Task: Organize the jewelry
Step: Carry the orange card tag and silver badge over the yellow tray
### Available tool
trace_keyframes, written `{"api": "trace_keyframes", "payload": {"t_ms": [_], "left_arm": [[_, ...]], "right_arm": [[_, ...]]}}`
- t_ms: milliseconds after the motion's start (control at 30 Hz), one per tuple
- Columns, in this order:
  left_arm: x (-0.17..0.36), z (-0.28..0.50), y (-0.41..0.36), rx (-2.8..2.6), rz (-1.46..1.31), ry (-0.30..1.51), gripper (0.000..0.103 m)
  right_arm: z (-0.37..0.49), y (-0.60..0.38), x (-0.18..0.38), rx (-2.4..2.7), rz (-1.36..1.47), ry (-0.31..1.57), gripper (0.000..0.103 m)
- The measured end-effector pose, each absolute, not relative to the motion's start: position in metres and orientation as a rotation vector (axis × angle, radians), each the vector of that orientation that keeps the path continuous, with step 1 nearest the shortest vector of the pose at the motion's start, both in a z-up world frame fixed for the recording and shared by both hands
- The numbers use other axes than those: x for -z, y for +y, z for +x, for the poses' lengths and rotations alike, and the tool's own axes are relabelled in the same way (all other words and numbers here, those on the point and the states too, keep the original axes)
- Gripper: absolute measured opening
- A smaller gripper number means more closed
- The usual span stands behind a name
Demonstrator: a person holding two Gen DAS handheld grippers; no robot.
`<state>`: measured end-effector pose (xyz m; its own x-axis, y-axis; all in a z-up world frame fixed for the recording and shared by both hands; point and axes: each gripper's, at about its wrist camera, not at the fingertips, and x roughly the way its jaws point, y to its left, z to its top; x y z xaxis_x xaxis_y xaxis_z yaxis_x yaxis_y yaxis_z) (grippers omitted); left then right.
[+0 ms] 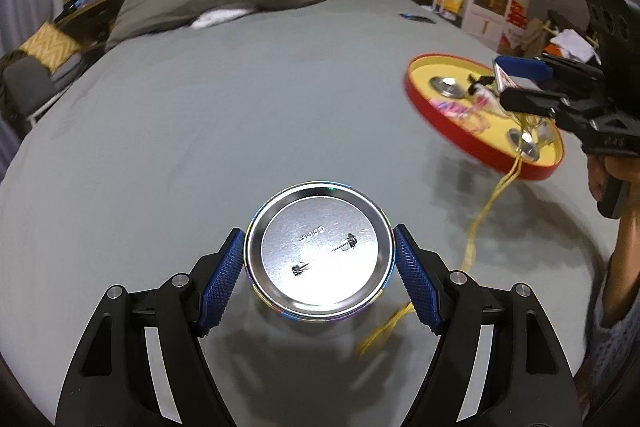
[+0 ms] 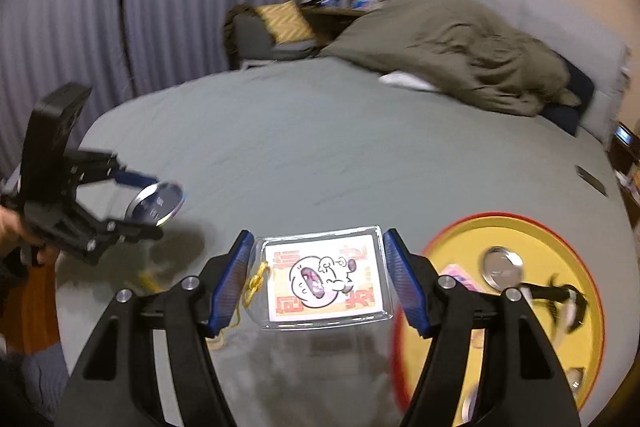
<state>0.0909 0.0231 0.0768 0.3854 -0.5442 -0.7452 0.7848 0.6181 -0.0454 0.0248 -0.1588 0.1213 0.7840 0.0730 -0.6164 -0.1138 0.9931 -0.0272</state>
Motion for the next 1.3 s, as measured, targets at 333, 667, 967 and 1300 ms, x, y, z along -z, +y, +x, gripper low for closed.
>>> {"api": "trace_keyframes", "payload": {"t_ms": [333, 667, 967, 1300], "left_arm": [[-0.096, 0.09, -0.052, 0.982, 0.36, 0.75, 0.072], [-0.106, 0.075, -0.128, 1.087, 0.385, 0.704, 0.072], [-0.106, 0.06, -0.198, 1.177, 0.409, 0.683, 0.072], [-0.068, 0.047, -0.26, 1.251, 0.43, 0.735, 0.072]], "right_arm": [[0.005, -0.222, -0.148, 0.08, 0.033, 0.574, 0.062], [-0.021, -0.282, -0.158, 0.232, 0.121, 0.516, 0.062], [-0.025, -0.323, -0.143, 0.358, 0.169, 0.552, 0.062], [-0.035, -0.364, -0.112, 0.475, 0.24, 0.625, 0.062]]}}
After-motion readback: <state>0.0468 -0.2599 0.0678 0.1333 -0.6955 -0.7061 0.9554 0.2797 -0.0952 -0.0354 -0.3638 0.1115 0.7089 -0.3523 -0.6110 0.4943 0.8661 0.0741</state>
